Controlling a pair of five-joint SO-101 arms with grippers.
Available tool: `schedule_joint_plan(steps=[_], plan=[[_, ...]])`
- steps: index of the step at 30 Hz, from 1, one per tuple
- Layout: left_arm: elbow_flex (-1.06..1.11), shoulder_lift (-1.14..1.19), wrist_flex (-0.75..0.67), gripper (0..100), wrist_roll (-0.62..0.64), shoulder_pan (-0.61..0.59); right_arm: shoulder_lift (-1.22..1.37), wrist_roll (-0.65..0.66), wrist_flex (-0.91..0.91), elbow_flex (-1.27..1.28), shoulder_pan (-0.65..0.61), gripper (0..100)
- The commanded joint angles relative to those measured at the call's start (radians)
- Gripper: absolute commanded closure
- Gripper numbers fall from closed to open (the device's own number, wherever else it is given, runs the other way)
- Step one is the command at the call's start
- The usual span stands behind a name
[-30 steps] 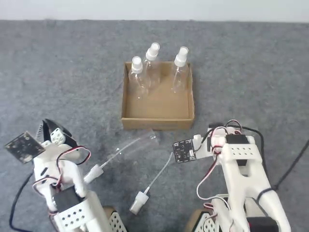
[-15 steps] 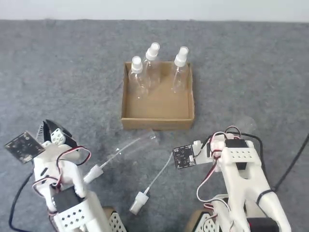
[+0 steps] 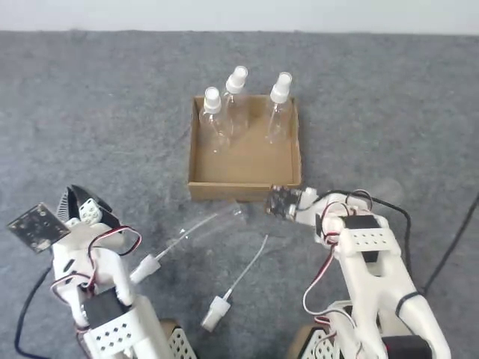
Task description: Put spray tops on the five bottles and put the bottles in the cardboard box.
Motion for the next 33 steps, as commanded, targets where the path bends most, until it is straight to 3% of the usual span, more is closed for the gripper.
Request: schedule_joint_plan(steps=[1, 7, 12, 19, 26, 33], plan=[[-0.013, -0.014, 0.002, 99, 0.0, 0.002, -0.031, -0.226, -0.058, -0.06, -0.039, 91.3], [-0.013, -0.014, 0.002, 99, 0.0, 0.0, -0.031, -0.39, 0.027, -0.17, -0.033, 90.9], [-0.013, -0.014, 0.002, 99, 0.0, 0.0, -0.031, -0.364, 0.17, -0.276, -0.03, 88.5], [-0.013, -0.014, 0.002, 99, 0.0, 0.0, -0.031, -0.114, 0.352, -0.393, 0.044, 68.0], [-0.013, -0.014, 0.002, 99, 0.0, 0.0, -0.022, 0.238, 0.478, -0.393, 0.119, 67.6], [-0.013, -0.012, 0.002, 99, 0.0, 0.002, -0.019, 0.459, 0.486, -0.377, 0.196, 67.5]])
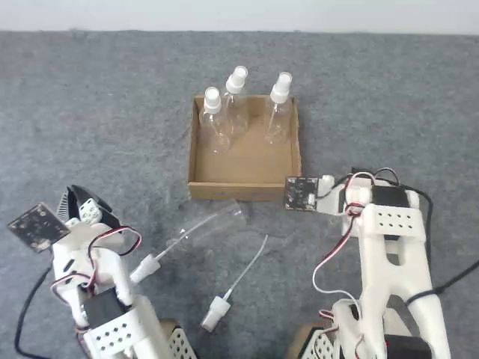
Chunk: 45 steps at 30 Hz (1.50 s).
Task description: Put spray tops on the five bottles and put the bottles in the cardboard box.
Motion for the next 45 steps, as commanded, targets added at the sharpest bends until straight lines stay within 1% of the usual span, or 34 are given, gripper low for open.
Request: schedule_joint_plan(steps=[1, 5, 8, 12, 20, 22, 27, 28, 29, 31, 36, 39, 41, 45], plan=[[-0.013, -0.012, 0.002, 99, 0.0, 0.002, -0.019, 0.141, 0.01, -0.046, 0.05, 67.5], [-0.013, -0.012, 0.002, 99, 0.0, 0.002, -0.019, 0.193, 0.005, -0.021, 0.059, 67.5], [-0.013, -0.012, 0.002, 99, 0.0, 0.002, -0.01, 0.193, -0.025, 0.0, 0.053, 67.4], [-0.013, -0.011, 0.002, 99, 0.0, 0.002, 0.096, 0.193, -0.148, 0.032, 0.054, 67.4], [-0.013, -0.011, 0.002, 99, 0.0, 0.002, 0.357, 0.193, -0.418, 0.032, 0.101, 68.4], [-0.013, -0.011, 0.002, 99, 0.0, 0.002, 0.387, 0.189, -0.447, 0.026, 0.102, 73.8], [-0.013, -0.011, 0.002, 99, 0.0, 0.002, 0.397, 0.187, -0.461, 0.021, 0.099, 96.5], [-0.013, -0.011, 0.002, 99, 0.0, 0.002, 0.395, 0.187, -0.461, 0.02, 0.097, 99.6], [-0.013, -0.011, 0.002, 99, 0.0, 0.002, 0.395, 0.186, -0.46, 0.015, 0.097, 99.1], [-0.013, -0.011, 0.002, 99, 0.0, 0.002, 0.395, 0.144, -0.452, 0.006, 0.097, 96.9], [-0.013, -0.011, 0.002, 99, 0.0, 0.002, 0.394, -0.06, -0.45, -0.009, 0.084, 96.9], [-0.013, -0.011, 0.002, 99, 0.0, 0.002, 0.386, -0.161, -0.433, -0.029, 0.07, 99.3], [-0.013, -0.011, 0.002, 99, -0.002, 0.002, 0.352, -0.226, -0.366, -0.048, 0.053, 99.1], [-0.013, -0.011, 0.002, 99, -0.002, 0.002, 0.231, -0.354, -0.162, -0.094, 0.019, 99.1]])
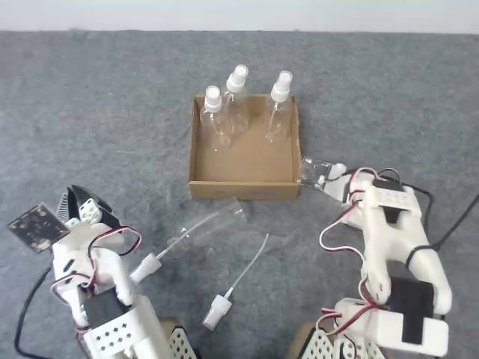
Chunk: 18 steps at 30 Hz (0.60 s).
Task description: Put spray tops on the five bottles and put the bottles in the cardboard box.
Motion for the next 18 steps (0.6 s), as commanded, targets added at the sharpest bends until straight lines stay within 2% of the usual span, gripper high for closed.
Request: schedule_joint_plan(steps=[1, 9, 13, 18], plan=[[-0.013, -0.011, 0.002, 99, -0.002, 0.002, -0.176, -0.163, 0.222, -0.084, -0.051, 99.1], [-0.013, -0.011, 0.002, 99, -0.002, 0.002, -0.357, -0.493, 0.406, -0.081, -0.145, 99.1], [-0.013, -0.011, 0.002, 99, -0.002, 0.002, -0.366, -0.655, 0.418, -0.081, -0.176, 99.1], [-0.013, -0.011, 0.002, 99, -0.002, 0.002, -0.371, -0.792, 0.41, -0.081, -0.177, 99.1]])
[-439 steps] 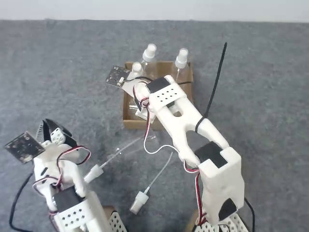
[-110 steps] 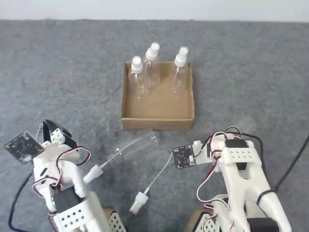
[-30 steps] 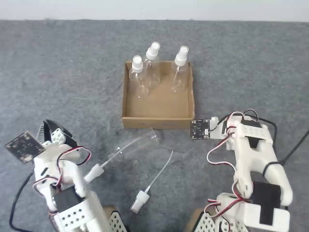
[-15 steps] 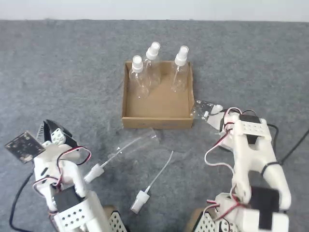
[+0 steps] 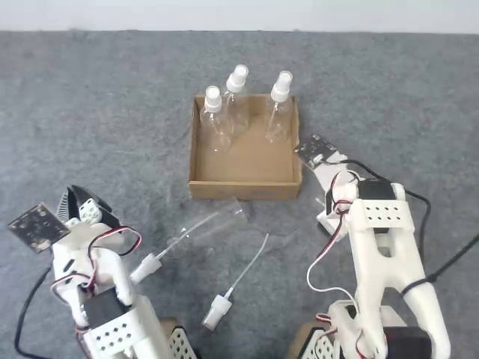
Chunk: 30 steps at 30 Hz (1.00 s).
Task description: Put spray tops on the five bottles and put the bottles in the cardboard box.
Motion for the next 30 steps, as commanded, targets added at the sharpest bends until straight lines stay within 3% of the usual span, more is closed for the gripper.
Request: schedule_joint_plan(steps=[1, 6, 10, 14, 18, 24, 30], plan=[[-0.013, -0.011, 0.002, 99, -0.003, 0.002, -0.059, -0.14, 0.013, -0.074, -0.015, 99.1], [-0.013, -0.014, 0.002, 99, -0.143, 0.002, -0.11, -0.331, 0.007, -0.106, -0.015, 99.1], [-0.019, -0.015, -0.003, 98, -0.201, 0.003, -0.17, -0.374, 0.004, -0.104, -0.015, 99.1], [-0.022, -0.015, -0.005, 98, -0.353, 0.003, -0.217, -0.457, 0.004, -0.104, -0.013, 99.1], [-0.081, -0.015, 0.003, 98, -0.368, 0.003, -0.248, -0.555, -0.016, -0.098, -0.013, 99.2], [-0.289, -0.011, 0.229, 98, -0.379, 0.034, -0.248, -0.671, -0.07, -0.098, -0.013, 99.2], [-0.441, -0.009, 0.445, 98, -0.485, 0.212, -0.257, -0.769, -0.183, -0.037, -0.005, 99.2]])
